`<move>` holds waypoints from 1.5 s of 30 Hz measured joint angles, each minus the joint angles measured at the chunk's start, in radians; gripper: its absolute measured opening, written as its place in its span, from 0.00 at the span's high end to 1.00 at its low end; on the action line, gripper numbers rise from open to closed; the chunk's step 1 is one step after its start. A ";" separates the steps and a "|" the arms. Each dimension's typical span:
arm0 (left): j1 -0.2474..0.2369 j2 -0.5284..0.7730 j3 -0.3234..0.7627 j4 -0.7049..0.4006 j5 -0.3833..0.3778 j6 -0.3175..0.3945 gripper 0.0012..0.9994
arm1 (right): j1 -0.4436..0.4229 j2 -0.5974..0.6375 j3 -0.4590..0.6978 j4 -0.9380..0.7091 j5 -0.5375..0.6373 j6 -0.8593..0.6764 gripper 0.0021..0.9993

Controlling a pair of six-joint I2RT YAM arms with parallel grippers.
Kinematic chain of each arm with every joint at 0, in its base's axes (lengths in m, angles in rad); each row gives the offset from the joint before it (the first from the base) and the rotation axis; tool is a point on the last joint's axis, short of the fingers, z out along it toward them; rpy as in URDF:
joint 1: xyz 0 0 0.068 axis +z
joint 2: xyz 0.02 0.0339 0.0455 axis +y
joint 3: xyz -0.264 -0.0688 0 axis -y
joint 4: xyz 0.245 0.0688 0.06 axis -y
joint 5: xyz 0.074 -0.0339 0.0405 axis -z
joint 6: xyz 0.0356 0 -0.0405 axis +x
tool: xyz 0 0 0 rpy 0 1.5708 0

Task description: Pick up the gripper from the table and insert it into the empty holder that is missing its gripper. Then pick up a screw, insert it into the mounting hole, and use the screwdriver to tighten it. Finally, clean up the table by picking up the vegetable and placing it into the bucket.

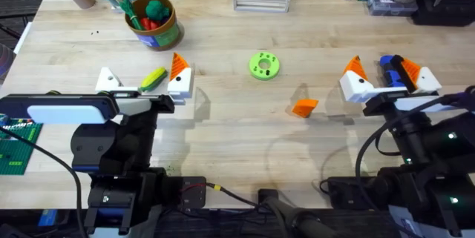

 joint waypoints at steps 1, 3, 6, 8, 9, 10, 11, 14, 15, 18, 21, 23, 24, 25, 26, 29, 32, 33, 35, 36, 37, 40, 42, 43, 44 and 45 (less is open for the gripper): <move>0.000 0.000 0.000 0.000 0.000 0.000 0.01 | 0.000 0.000 0.000 0.000 0.000 0.000 0.01; 0.000 0.000 0.000 0.000 0.000 0.000 0.01 | 0.000 0.000 0.000 -0.004 0.000 0.000 0.01; 0.000 0.000 0.000 0.000 0.000 0.000 0.01 | 0.000 0.000 0.000 -0.004 0.000 0.000 0.01; 0.000 0.000 0.000 0.000 0.000 0.000 0.01 | 0.000 0.000 0.000 -0.005 0.000 0.000 0.01; 0.000 0.000 0.000 0.000 0.000 0.000 0.01 | 0.000 0.000 0.000 -0.005 0.000 0.000 0.01; 0.000 0.000 0.000 0.000 0.000 0.000 0.01 | 0.000 0.000 0.000 -0.004 0.000 0.000 0.01; 0.000 0.000 0.000 0.000 0.000 0.000 0.01 | 0.000 0.000 0.000 -0.004 0.000 0.000 0.01; 0.000 0.000 0.000 0.000 0.000 0.000 0.01 | 0.000 0.000 0.000 -0.004 0.000 0.000 0.01; 0.000 0.000 0.000 0.000 0.000 0.000 0.01 | 0.000 0.000 0.000 -0.004 0.000 0.000 0.01; 0.000 0.000 0.000 0.000 0.000 0.000 0.01 | 0.000 0.000 0.000 0.000 -0.001 0.000 0.01; 0.000 0.000 0.000 -0.003 0.000 0.000 0.01 | 0.000 0.000 0.000 0.000 -0.003 0.001 0.01; 0.000 0.000 0.007 -0.035 -0.001 0.000 0.01 | 0.000 0.000 0.000 0.000 -0.012 0.008 0.01; 0.000 0.000 0.015 -0.062 -0.003 0.000 0.01 | 0.000 0.000 0.001 0.000 -0.018 0.012 0.01; 0.000 0.000 0.029 -0.101 -0.005 0.001 0.01 | 0.000 0.000 0.002 -0.002 -0.023 0.015 0.01; 0.000 0.000 0.050 -0.147 -0.012 0.001 0.01 | 0.000 0.000 0.004 -0.008 -0.028 0.016 0.01; 0.000 0.000 0.137 -0.290 -0.044 0.003 0.01 | 0.000 0.000 0.044 -0.094 -0.041 0.023 0.01; 0.000 0.019 0.254 -0.421 -0.072 0.011 0.01 | 0.000 0.004 0.118 -0.259 -0.052 0.044 0.01; 0.000 0.033 0.295 -0.456 -0.079 0.015 0.01 | 0.000 0.007 0.143 -0.297 -0.056 0.050 0.01; 0.000 0.070 0.377 -0.527 -0.087 0.023 0.01 | 0.000 0.023 0.204 -0.363 -0.061 0.059 0.01; 0.000 0.094 0.419 -0.562 -0.092 0.026 0.01 | 0.000 0.032 0.235 -0.389 -0.064 0.062 0.01; 0.000 0.122 0.461 -0.596 -0.099 0.027 0.01 | 0.000 0.046 0.272 -0.412 -0.065 0.065 0.01; 0.000 0.214 0.594 -0.720 -0.120 0.031 0.01 | 0.000 0.104 0.383 -0.444 -0.068 0.071 0.01; 0.000 0.287 0.687 -0.803 -0.138 0.035 0.01 | 0.000 0.156 0.461 -0.472 -0.069 0.072 0.01; 0.000 0.325 0.733 -0.848 -0.143 0.043 0.01 | 0.000 0.183 0.497 -0.490 -0.069 0.072 0.01; 0.000 0.368 0.782 -0.897 -0.149 0.055 0.01 | 0.000 0.216 0.538 -0.510 -0.071 0.072 0.01; 0.000 0.405 0.821 -0.939 -0.154 0.067 0.01 | 0.000 0.249 0.575 -0.531 -0.071 0.072 0.01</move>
